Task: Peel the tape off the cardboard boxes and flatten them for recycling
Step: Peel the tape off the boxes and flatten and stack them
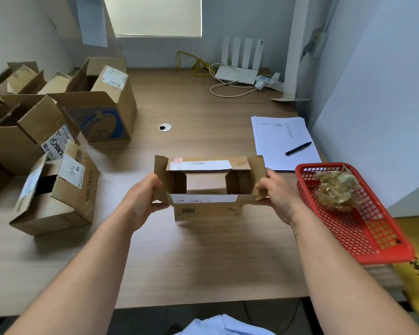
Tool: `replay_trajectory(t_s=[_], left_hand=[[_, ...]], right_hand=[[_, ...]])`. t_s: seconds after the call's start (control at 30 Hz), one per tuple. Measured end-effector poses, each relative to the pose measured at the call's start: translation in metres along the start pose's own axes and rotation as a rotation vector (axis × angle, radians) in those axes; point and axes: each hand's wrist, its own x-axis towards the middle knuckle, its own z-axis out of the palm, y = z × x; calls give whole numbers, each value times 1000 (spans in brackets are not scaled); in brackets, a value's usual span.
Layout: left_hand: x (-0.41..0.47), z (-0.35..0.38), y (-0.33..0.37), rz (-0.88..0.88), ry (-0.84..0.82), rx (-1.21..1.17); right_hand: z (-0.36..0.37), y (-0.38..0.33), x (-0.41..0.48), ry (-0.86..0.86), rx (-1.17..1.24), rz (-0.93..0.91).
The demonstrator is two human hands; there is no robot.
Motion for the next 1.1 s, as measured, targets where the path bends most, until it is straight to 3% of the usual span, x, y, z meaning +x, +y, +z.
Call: replay_trajectory(t_s=[0.13,0.23,0.43,0.63,0.87,1.1], left_hand=[[4,-11,-7,92,-93,-164],[3,-14,-37,74,-28,-155],[-23,-18,-106,-87,-42,-141],[-25,-12,-99,-169,-89,2],[4,-6,-83,-202,101,120],[12,-21,-87,-108,208,66]], right_hand=[[-5,5,-4,-142,294,4],[-1,20,-5,-50,368,94],[15,60,-10,14,143,216],[35,80,-12,22,-83,107],[49,76,-8,27,-212,-39],[83,89,9,17,-733,-93]])
